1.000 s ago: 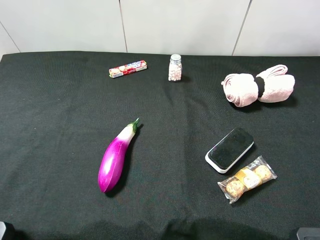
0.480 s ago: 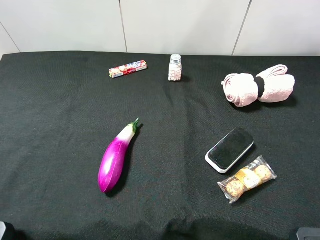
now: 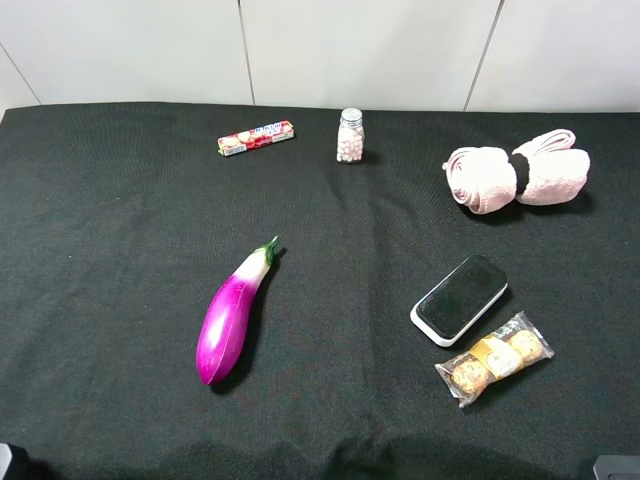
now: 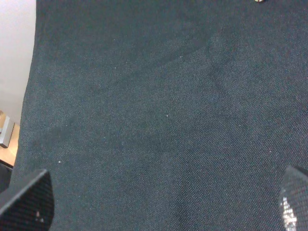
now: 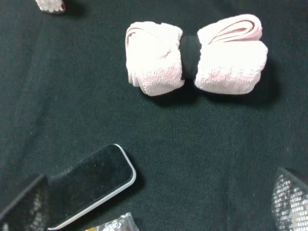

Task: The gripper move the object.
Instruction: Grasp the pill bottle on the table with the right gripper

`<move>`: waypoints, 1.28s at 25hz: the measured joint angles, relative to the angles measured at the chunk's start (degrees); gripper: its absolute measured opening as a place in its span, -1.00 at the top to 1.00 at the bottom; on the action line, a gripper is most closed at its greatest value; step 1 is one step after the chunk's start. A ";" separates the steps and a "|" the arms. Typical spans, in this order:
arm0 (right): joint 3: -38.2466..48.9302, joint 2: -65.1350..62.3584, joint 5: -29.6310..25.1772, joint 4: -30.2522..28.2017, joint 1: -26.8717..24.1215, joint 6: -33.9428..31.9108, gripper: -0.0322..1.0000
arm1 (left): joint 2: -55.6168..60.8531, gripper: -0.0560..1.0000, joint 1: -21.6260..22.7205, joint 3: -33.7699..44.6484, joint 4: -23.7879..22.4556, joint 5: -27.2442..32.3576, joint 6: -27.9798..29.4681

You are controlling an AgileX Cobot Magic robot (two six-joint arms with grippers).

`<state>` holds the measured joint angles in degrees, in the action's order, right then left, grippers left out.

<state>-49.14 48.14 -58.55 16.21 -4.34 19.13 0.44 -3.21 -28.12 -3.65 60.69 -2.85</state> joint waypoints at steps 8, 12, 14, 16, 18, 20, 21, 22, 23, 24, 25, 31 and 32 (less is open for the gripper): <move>-3.42 8.92 1.03 2.60 0.00 2.72 -0.41 | 0.00 -0.98 0.00 0.00 0.00 0.00 0.00; -4.90 12.65 2.26 4.02 0.58 4.10 -0.41 | 0.00 -0.98 0.00 0.00 0.00 0.00 0.00; -6.08 14.79 3.33 3.58 2.59 4.36 -0.41 | 0.00 -0.98 0.00 0.00 0.00 0.00 0.00; -7.62 17.00 4.25 2.35 5.12 4.40 -0.41 | 0.00 -0.98 0.00 0.00 0.00 0.00 0.00; -9.49 19.70 4.81 0.75 7.87 3.69 -0.41 | 0.00 -0.98 0.00 0.00 0.00 0.00 0.00; -11.66 22.39 5.00 -0.66 10.10 2.71 -0.41 | 0.00 -0.98 0.00 0.00 0.00 0.00 0.00; -12.80 23.83 5.08 -1.34 11.13 2.26 -0.41 | 0.00 -0.98 0.00 0.00 0.00 0.00 0.00; -13.76 25.29 5.22 -1.80 11.95 1.96 -0.41 | 0.00 -0.98 0.00 0.00 0.00 0.00 0.00; -14.92 26.50 5.60 -2.20 12.90 1.80 -0.41 | 0.00 -0.98 0.00 0.00 0.00 0.00 0.00; -16.10 27.93 5.85 -2.41 13.77 1.73 -0.41 | 0.00 -0.98 0.00 0.00 0.00 0.00 0.00; -17.36 29.32 6.01 -2.57 14.56 1.69 -0.41 | 0.00 -0.98 0.00 0.00 0.00 0.00 0.00; -24.57 37.51 6.11 -3.82 18.43 1.69 -0.41 | 0.00 -0.98 0.00 0.00 0.00 0.00 0.00; -25.84 38.95 6.11 -4.19 19.14 1.69 -0.41 | 0.00 -0.98 0.00 0.00 0.00 0.00 0.00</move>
<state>-74.98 87.09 -52.44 12.01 14.80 20.82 0.44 -3.21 -28.12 -3.65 60.69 -2.85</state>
